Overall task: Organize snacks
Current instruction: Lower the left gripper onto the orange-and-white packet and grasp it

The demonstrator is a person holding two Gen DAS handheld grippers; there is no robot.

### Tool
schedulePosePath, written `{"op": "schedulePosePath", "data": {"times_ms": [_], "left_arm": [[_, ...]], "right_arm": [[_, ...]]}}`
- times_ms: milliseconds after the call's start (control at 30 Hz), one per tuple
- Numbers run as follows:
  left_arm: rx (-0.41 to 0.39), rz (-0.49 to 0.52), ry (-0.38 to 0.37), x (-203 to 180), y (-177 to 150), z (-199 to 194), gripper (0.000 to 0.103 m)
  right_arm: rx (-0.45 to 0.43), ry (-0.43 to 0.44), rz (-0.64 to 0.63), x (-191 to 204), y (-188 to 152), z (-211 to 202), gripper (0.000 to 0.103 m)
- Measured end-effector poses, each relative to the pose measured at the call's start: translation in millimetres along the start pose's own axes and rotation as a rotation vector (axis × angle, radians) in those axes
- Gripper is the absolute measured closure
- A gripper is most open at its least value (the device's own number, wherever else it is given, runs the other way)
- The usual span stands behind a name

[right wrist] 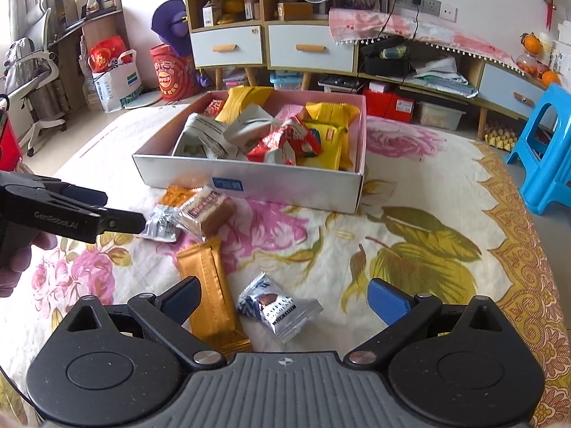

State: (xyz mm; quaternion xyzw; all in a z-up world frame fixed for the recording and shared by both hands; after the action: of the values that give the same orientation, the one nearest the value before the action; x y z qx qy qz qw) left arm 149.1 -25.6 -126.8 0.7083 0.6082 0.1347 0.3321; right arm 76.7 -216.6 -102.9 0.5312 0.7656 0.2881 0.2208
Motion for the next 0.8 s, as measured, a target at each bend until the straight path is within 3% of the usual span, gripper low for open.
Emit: {"op": "schedulePosePath", "data": {"times_ms": [433,800], "left_arm": [[0.003,-0.029,-0.027,-20.5,9.3,21.1,0.014],[0.005,-0.008,-0.097,-38.1,9.3,18.2,0.052]], "right_arm": [[0.04,0.006,-0.029,0.6,-11.2,9.0,0.011],[0.046,0.009,-0.037,1.5,-13.8,8.6,0.011]]}}
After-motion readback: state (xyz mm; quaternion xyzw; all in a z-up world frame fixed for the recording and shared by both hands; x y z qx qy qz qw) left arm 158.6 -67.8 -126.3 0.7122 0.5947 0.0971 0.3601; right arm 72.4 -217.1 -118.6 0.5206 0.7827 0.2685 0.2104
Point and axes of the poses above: each gripper's, at about its wrist camera, not at the fingertips, and z roughly the way its jaws point, x to its left, y to its top, the point moved 9 cm from there along z, roughly the way its jaws point, and after that the axes turned 7 degrees about -z, right-handed, at the moved point
